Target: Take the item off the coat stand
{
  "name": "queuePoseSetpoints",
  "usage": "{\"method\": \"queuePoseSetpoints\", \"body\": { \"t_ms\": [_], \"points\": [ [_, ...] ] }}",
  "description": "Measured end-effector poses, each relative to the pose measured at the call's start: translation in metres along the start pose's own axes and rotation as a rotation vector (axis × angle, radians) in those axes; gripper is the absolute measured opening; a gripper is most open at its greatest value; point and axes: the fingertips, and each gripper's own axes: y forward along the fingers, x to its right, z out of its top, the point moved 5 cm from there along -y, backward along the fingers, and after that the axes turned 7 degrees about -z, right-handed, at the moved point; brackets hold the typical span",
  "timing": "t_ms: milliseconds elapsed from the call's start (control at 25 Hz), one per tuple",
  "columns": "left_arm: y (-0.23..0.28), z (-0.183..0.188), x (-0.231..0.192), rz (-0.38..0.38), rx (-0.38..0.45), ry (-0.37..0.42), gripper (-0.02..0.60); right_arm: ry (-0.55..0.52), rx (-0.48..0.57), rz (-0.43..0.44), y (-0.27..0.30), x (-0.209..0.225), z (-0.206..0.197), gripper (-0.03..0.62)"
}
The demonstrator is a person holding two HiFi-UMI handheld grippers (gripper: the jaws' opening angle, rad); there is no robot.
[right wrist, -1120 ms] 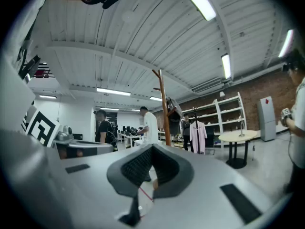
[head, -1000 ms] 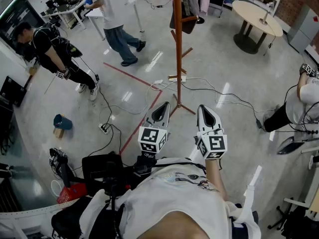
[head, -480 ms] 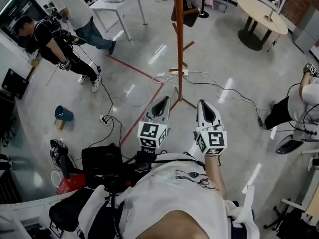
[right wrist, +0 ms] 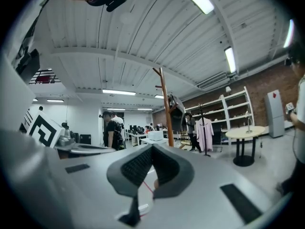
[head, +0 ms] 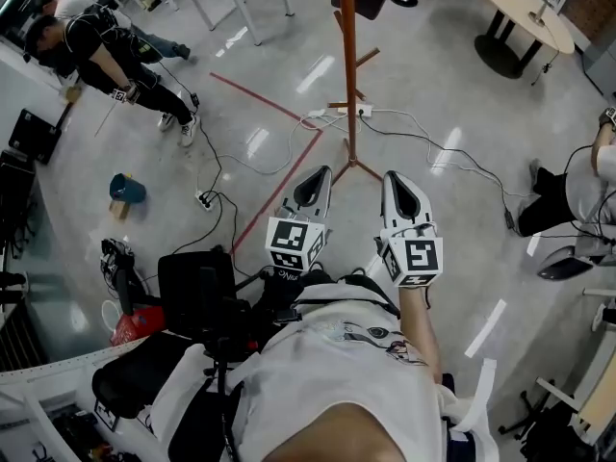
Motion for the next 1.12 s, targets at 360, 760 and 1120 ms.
{"method": "queuePoseSetpoints", "body": {
  "t_ms": [360,760,1120],
  "points": [
    [0.005,-0.024,-0.004,0.022,-0.066,-0.030,0.002,0.005,-0.052,0.049,0.019,0.005,-0.016,0.005],
    [0.069,-0.001,-0.054,-0.036,-0.020,-0.022,0.002,-0.021,-0.015,0.018,0.097,0.015,0.002,0.005],
    [0.129,0.033,-0.102,-0.105,0.005,0.004,0.002,0.006,0.004,-0.054,0.168,0.027,0.017,0.005]
  ]
}}
